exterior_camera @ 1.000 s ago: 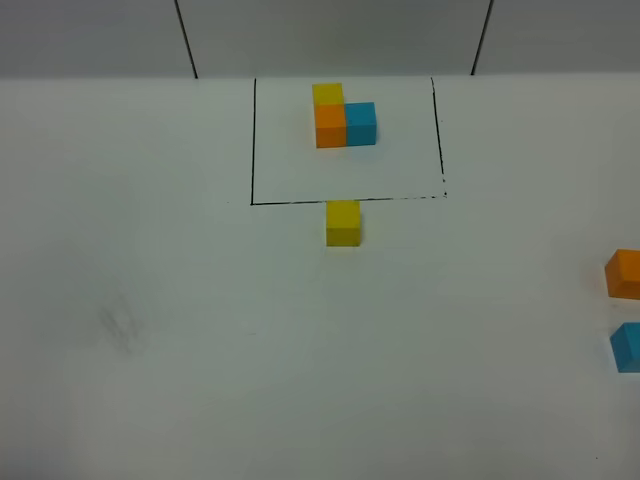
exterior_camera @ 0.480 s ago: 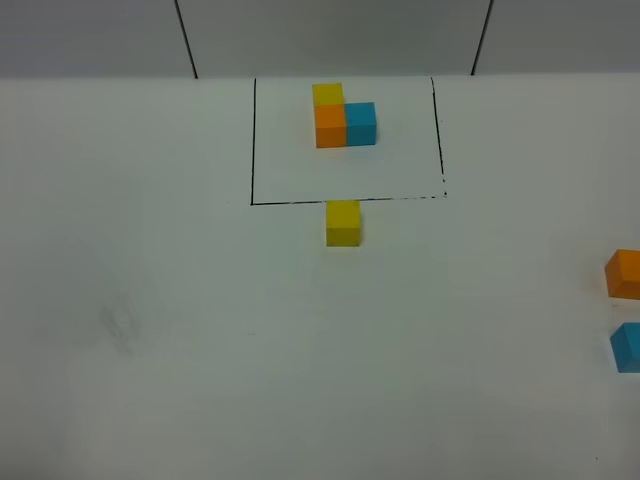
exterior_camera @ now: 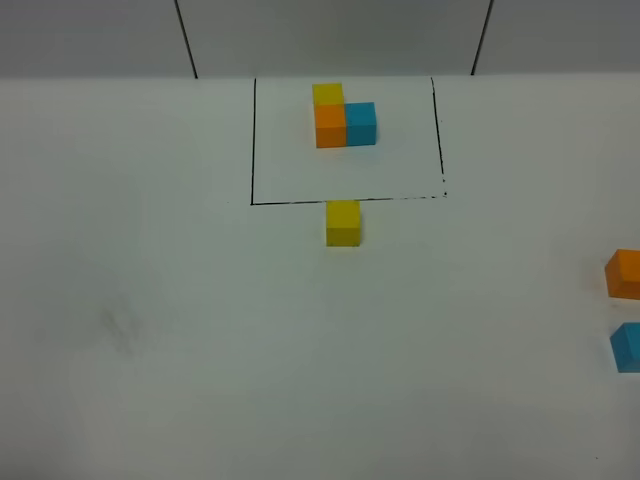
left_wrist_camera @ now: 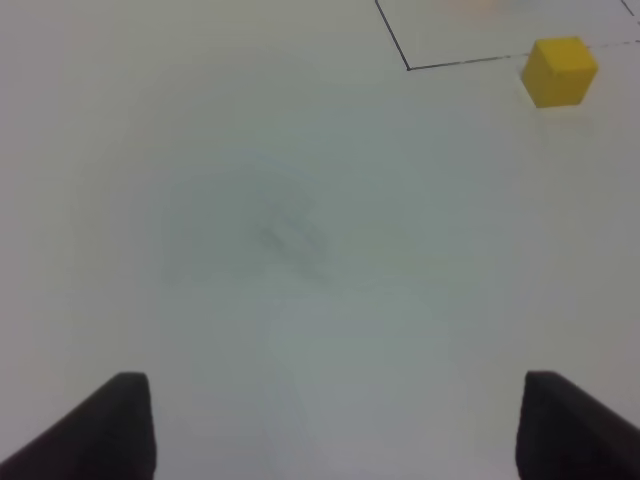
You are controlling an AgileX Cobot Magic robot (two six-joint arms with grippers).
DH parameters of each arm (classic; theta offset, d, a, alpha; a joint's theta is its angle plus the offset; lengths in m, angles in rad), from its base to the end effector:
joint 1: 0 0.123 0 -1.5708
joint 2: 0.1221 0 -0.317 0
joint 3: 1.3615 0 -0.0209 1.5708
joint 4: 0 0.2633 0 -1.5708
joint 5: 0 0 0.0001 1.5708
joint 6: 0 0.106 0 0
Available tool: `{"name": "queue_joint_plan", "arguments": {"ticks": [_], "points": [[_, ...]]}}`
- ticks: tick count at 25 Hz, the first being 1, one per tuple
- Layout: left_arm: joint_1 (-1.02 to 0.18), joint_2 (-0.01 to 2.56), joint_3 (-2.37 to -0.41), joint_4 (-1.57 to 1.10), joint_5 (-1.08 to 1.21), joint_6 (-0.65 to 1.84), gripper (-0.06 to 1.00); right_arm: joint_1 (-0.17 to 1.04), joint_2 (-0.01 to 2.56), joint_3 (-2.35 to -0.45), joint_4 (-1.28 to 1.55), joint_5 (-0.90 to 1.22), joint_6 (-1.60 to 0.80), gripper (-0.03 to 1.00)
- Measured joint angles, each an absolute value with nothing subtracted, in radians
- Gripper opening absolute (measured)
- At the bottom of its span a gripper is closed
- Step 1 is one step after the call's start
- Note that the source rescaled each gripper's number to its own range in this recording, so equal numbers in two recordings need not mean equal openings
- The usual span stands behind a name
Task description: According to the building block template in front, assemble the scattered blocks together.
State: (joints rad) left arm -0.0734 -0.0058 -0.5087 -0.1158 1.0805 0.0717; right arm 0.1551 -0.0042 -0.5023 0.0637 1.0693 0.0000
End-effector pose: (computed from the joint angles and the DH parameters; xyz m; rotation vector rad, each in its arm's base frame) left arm -0.0167 -0.0096 0.2776 0.1561 2.0410 -0.1397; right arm -0.0149 0.0037 0.2764 -0.1623 2.0427 0.1730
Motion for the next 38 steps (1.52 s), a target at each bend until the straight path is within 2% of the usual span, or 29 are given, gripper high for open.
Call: {"name": "queue_joint_plan", "arguments": {"ticks": [20, 26, 33, 38], "points": [[-0.073, -0.006, -0.509, -0.116, 1.08, 0.073, 0.61, 0.155, -0.004, -0.502, 0.064, 1.069, 0.0, 0.71], [-0.073, -0.006, -0.509, -0.116, 1.08, 0.073, 0.6, 0.155, 0.034, -0.502, 0.008, 1.067, 0.123, 0.71], [-0.073, -0.006, -0.509, -0.116, 1.08, 0.073, 0.6, 0.155, 0.307, -0.52, -0.006, 1.04, 0.195, 0.71], [-0.073, -0.006, -0.509, -0.116, 1.08, 0.073, 0.6, 0.155, 0.716, -0.641, -0.053, 0.988, 0.202, 0.71]]}}
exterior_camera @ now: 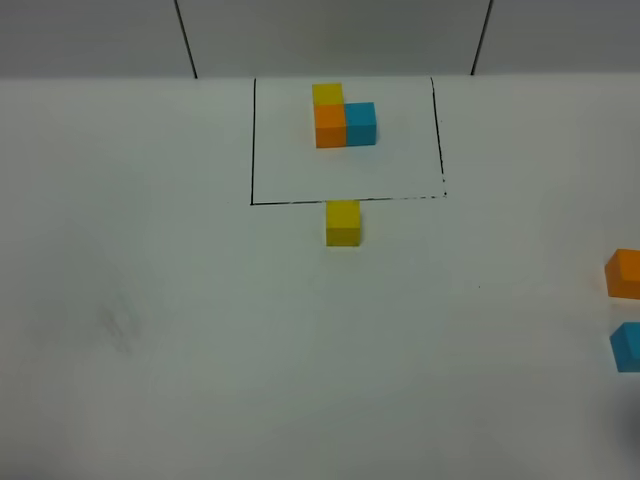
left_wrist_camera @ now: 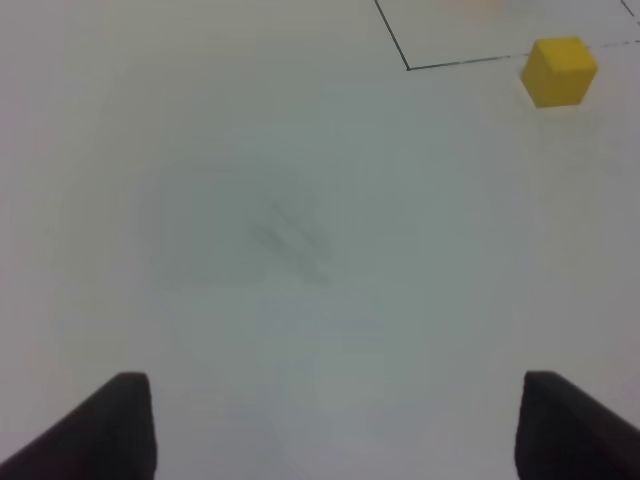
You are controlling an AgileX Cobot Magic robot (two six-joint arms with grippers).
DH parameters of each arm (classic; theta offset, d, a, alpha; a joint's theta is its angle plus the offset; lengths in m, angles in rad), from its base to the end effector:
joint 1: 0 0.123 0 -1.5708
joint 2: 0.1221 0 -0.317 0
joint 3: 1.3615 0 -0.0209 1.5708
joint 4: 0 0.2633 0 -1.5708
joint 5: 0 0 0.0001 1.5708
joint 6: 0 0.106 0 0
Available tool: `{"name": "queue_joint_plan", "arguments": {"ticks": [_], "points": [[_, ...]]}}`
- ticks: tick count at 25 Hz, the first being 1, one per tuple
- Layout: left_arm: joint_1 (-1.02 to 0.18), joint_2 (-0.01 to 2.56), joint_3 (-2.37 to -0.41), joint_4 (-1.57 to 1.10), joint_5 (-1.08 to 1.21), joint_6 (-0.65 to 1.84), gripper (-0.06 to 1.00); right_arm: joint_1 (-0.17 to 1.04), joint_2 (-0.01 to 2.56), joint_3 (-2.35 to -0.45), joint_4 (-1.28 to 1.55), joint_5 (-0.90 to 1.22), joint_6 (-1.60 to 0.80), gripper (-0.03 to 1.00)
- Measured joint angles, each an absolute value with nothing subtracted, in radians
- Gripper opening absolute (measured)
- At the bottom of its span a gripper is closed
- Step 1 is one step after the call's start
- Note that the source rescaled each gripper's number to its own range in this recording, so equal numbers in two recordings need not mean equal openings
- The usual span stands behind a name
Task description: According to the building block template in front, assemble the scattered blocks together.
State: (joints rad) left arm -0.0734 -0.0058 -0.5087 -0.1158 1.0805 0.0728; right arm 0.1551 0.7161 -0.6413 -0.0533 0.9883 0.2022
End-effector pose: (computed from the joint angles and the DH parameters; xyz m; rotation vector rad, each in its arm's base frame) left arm -0.0167 -0.0096 0.2776 0.1572 2.0409 -0.1390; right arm 0.1097 0.0124 0.2951 0.0400 2.5458 0.0716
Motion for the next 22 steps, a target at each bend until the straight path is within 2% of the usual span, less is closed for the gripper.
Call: {"name": "queue_joint_plan", "arguments": {"ticks": [6, 9, 12, 16, 22], "points": [[-0.073, -0.006, -0.509, -0.116, 1.08, 0.073, 0.6, 0.152, 1.15, -0.816, -0.259, 0.976, 0.332, 0.71], [-0.073, -0.006, -0.509, -0.116, 1.08, 0.073, 0.6, 0.09, 1.302, -0.856, -0.304, 0.906, 0.37, 0.71], [-0.073, -0.006, -0.509, -0.116, 1.08, 0.073, 0.6, -0.019, 1.4, -0.861, -0.241, 0.826, 0.305, 0.71], [-0.073, -0.006, -0.509, -0.116, 1.08, 0.072, 0.6, -0.115, 1.49, -0.861, -0.008, 0.733, 0.081, 0.71], [-0.073, -0.006, -0.509, -0.116, 1.08, 0.072, 0.6, -0.146, 1.605, -0.865, 0.093, 0.661, -0.03, 0.71]]}}
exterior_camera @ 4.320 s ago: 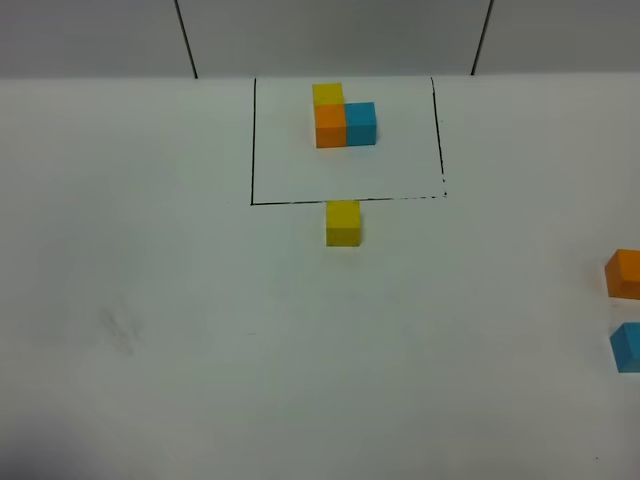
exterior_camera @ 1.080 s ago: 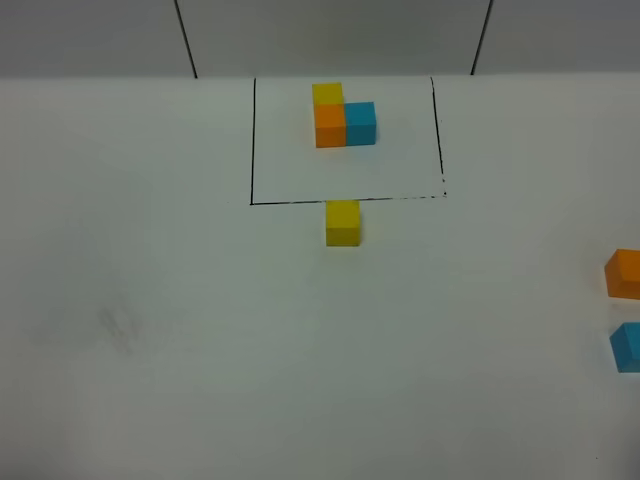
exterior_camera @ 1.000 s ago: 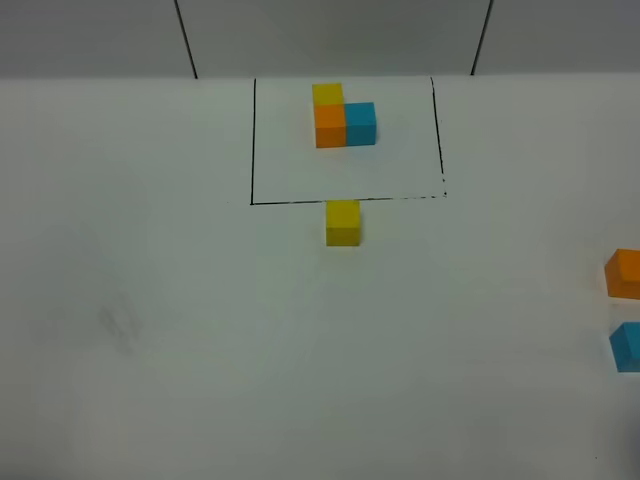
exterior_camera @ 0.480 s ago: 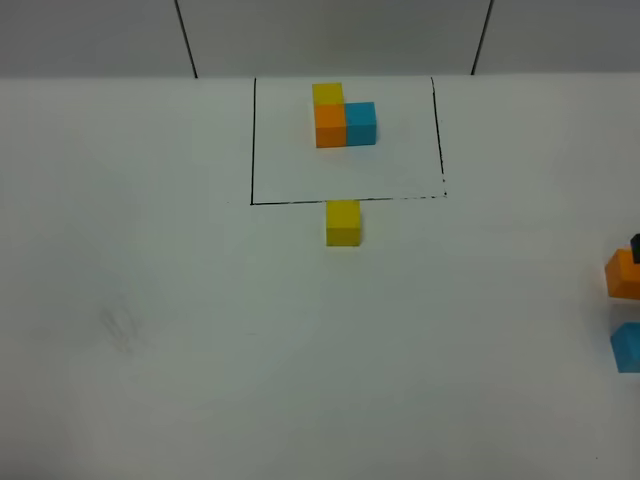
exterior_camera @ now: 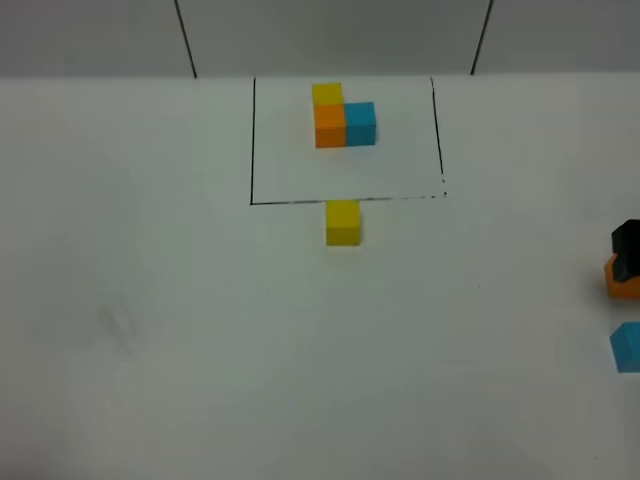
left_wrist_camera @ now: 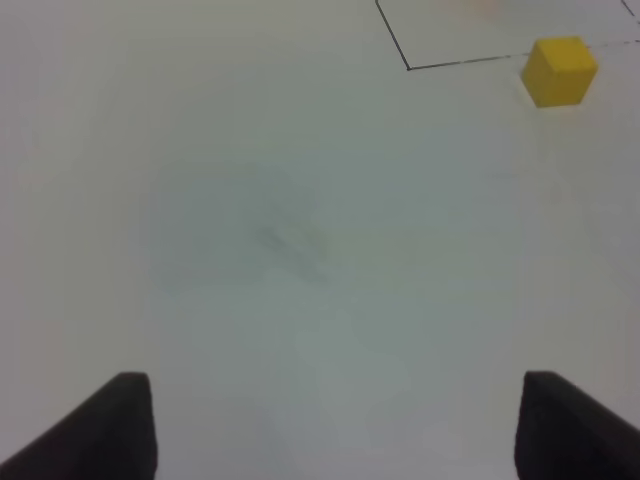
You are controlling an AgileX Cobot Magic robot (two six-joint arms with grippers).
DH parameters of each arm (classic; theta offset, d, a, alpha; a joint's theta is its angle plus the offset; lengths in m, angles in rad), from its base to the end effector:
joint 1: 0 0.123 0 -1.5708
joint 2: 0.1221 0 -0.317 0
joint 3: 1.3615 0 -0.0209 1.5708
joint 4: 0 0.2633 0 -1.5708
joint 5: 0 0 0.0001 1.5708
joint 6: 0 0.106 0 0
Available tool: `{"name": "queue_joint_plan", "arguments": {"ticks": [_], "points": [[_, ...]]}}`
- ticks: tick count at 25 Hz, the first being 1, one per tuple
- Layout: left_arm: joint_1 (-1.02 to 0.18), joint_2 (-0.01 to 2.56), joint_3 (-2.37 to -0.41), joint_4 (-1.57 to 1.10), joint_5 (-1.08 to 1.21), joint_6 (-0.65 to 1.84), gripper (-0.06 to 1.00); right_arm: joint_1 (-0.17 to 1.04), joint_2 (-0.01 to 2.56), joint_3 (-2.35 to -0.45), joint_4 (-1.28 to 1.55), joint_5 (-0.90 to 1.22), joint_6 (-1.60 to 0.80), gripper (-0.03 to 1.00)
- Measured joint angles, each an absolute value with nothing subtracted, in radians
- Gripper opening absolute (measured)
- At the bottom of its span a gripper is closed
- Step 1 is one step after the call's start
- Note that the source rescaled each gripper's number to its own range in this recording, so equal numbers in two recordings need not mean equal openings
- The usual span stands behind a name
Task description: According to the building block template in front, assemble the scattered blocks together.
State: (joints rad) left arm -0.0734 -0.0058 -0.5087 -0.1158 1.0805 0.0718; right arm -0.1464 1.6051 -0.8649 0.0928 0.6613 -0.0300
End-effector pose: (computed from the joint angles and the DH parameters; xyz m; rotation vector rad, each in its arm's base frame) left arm -0.0167 -0.0096 0.2776 0.1562 2.0410 -0.1396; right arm 0.2959 -0.0375 0.1904 0.2622 2.8679 0.0626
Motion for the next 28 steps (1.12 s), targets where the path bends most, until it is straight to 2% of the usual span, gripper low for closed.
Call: {"name": "queue_joint_plan", "arguments": {"ticks": [22, 24, 25, 27, 28], "points": [[-0.073, -0.006, -0.509, -0.116, 1.08, 0.071, 0.6, -0.124, 1.827, -0.927, 0.107, 0.563, -0.045, 0.69], [-0.073, -0.006, -0.509, -0.116, 1.08, 0.071, 0.6, -0.124, 1.841, -0.927, 0.107, 0.557, -0.031, 0.63], [-0.073, -0.006, -0.509, -0.116, 1.08, 0.071, 0.6, -0.124, 1.844, -0.927, 0.105, 0.554, -0.024, 0.55], [-0.073, -0.006, -0.509, -0.116, 1.08, 0.071, 0.6, -0.124, 1.845, -0.927, 0.099, 0.545, -0.016, 0.29], [-0.073, -0.006, -0.509, -0.116, 1.08, 0.071, 0.6, -0.124, 1.845, -0.927, 0.096, 0.541, -0.015, 0.08]]}}
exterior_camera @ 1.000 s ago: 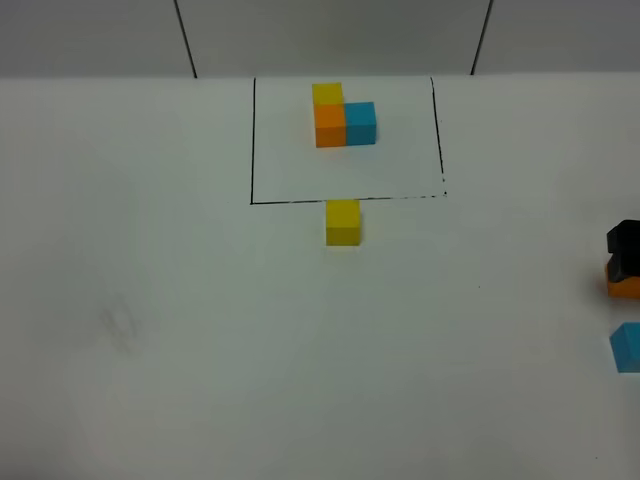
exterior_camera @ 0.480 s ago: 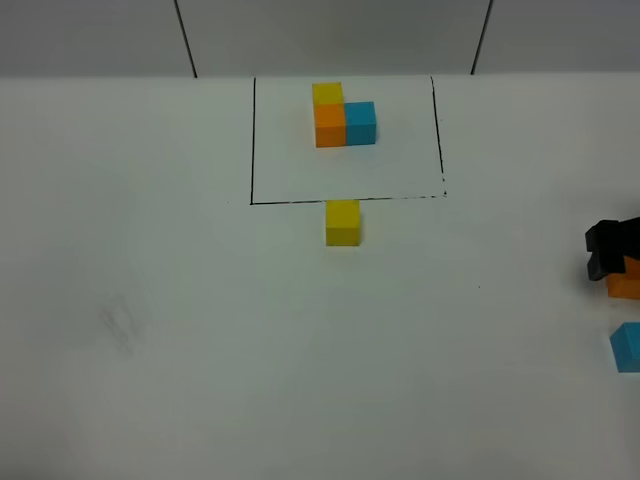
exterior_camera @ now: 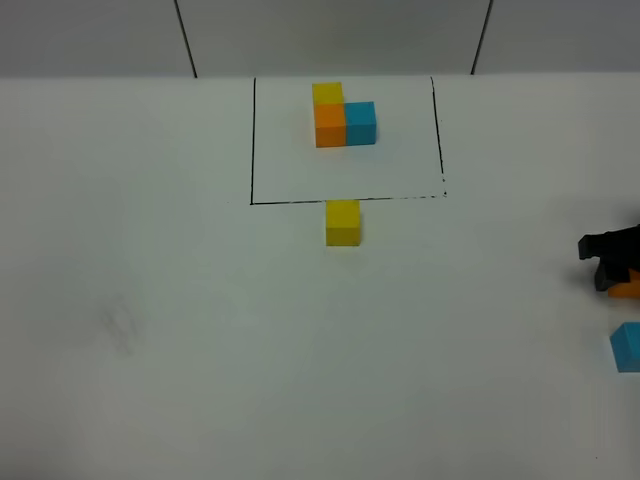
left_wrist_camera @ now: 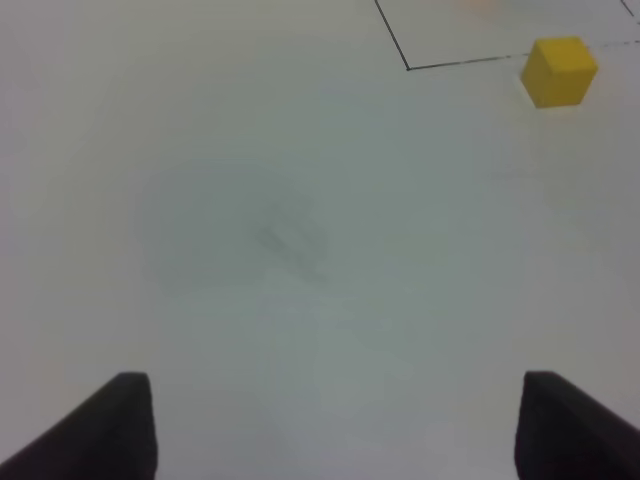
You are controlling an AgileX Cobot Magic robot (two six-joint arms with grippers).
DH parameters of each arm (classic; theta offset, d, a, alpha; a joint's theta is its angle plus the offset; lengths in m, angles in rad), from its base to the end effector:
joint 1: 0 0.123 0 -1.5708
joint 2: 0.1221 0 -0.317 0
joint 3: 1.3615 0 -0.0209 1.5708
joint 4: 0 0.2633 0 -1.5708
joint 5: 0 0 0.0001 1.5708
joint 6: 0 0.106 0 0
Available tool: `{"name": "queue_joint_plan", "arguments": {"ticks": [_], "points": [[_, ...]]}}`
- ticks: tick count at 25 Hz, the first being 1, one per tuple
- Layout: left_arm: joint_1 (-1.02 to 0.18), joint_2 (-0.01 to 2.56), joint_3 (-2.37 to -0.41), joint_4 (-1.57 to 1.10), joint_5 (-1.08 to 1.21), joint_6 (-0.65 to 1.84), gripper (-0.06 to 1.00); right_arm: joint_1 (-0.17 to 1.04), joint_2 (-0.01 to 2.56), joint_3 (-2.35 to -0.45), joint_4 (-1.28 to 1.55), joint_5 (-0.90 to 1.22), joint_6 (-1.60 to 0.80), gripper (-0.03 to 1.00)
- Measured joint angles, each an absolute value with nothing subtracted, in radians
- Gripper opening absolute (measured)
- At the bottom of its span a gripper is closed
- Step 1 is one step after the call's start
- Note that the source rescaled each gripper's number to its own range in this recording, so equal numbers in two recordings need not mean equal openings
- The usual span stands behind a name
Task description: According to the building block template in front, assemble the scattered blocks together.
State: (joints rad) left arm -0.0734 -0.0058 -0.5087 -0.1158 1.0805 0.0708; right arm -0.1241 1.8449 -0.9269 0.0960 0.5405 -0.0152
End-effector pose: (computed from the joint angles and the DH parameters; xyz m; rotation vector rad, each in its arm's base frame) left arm -0.0167 -0.0096 0.2776 0.1552 2.0411 -0.1402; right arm 0.3345 -0.0364 0.1313 0.2733 2.9254 0.0640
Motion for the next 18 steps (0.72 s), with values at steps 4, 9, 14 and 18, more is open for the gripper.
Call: {"name": "queue_joint_plan", "arguments": {"ticks": [4, 9, 14, 18], "points": [[-0.073, -0.006, -0.509, -0.116, 1.08, 0.071, 0.6, -0.124, 1.845, -0.929, 0.092, 0.538, -0.011, 0.0], [-0.073, -0.006, -0.509, -0.117, 1.08, 0.071, 0.6, -0.079, 1.828, -0.961, 0.089, 0.596, 0.0, 0.0], [-0.073, -0.006, -0.509, -0.117, 1.08, 0.071, 0.6, 0.12, 1.724, -1.009, 0.039, 0.733, 0.146, 0.0], [-0.073, -0.006, -0.509, -0.117, 1.08, 0.071, 0.6, 0.377, 1.684, -1.033, -0.065, 0.797, 0.47, 0.0]]}}
